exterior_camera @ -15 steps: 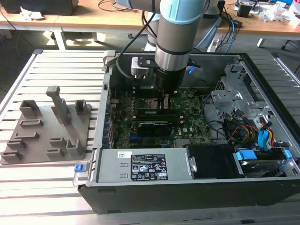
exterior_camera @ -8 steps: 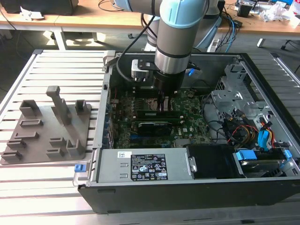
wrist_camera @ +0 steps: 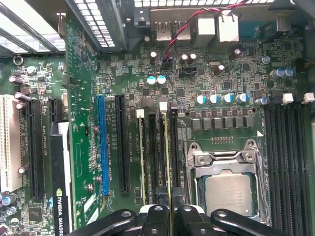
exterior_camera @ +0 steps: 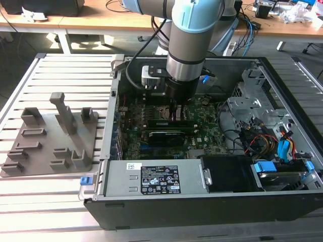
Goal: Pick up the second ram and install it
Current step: 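Insert the second ram into the second slot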
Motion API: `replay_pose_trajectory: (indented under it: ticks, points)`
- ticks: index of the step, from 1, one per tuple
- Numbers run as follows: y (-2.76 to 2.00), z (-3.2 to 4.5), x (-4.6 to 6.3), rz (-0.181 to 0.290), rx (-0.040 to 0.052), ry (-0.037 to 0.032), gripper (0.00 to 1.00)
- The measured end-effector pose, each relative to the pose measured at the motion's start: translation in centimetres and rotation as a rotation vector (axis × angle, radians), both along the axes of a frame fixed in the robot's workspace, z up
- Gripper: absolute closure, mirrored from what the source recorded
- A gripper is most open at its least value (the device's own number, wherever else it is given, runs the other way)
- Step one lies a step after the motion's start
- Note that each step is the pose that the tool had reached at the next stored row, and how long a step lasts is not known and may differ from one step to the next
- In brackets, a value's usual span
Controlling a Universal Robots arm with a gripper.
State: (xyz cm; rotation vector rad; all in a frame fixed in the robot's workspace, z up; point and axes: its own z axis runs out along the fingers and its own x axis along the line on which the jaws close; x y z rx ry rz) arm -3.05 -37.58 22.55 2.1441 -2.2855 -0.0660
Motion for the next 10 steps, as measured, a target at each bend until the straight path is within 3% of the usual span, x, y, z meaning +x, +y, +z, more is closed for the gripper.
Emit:
replay_pose_trajectory:
  ticks: [10]
  points:
    - [0.01, -0.14, 0.04, 0.0, -0.0001, -0.0001, 0.86]
